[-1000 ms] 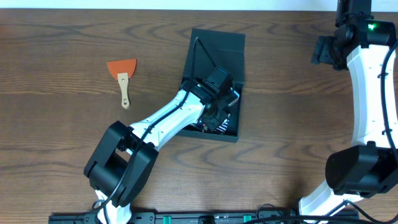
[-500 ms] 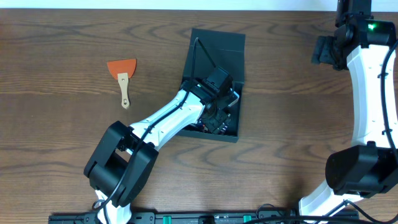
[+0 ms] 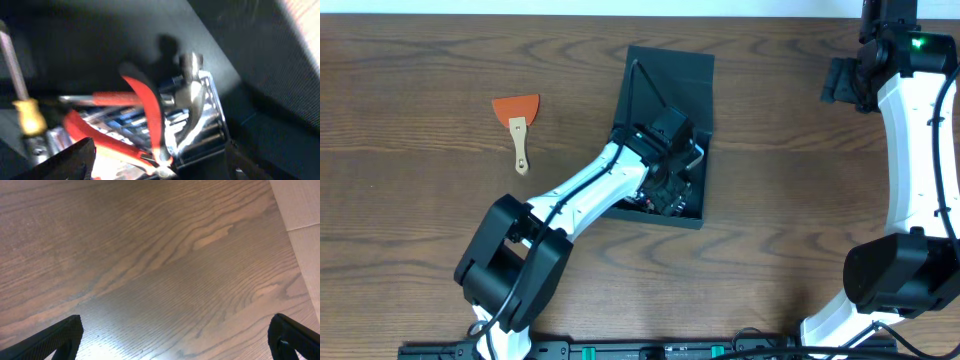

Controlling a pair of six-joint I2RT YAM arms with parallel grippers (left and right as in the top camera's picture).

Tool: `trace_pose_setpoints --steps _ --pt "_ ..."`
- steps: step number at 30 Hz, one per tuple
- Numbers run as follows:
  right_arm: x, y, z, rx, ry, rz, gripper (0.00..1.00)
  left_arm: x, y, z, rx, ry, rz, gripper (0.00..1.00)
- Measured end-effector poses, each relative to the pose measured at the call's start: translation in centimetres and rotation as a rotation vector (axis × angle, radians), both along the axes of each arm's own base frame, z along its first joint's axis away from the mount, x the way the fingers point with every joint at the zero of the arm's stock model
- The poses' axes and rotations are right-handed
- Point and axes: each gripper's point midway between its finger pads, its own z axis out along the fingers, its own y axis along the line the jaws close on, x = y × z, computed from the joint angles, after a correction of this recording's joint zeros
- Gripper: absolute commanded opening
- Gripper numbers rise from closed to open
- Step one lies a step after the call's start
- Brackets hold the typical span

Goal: Pack container
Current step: 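Open the left gripper and withdraw it toward the scraper, then lower the left gripper onto the scraper's wooden handle and grasp it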

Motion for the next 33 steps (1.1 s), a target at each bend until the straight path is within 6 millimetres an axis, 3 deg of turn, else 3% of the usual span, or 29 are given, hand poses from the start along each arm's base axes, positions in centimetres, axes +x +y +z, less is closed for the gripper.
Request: trace_pose_setpoints --steps 4,8,13,21,33 --pt "0.0 0.0 0.0 0.0 0.0 0.0 0.99 2.1 -0.6 2.9 -0.053 -0.066 0.02 0.81" --pt "0.0 0.0 0.0 0.0 0.0 0.0 0.99 4.2 -0.9 7.2 -0.118 -0.156 0.043 0.81" --pt "0.0 0.0 0.0 0.0 0.0 0.0 0.99 6.1 1.4 10.6 -0.089 -0.253 0.134 0.8" --pt "0.0 0.0 0.0 0.0 0.0 0.0 0.99 7.4 9.2 9.7 0.057 -0.198 0.367 0.8" --pt "0.0 0.0 0.0 0.0 0.0 0.0 0.99 9.4 20.0 9.1 0.09 -0.108 0.802 0.81"
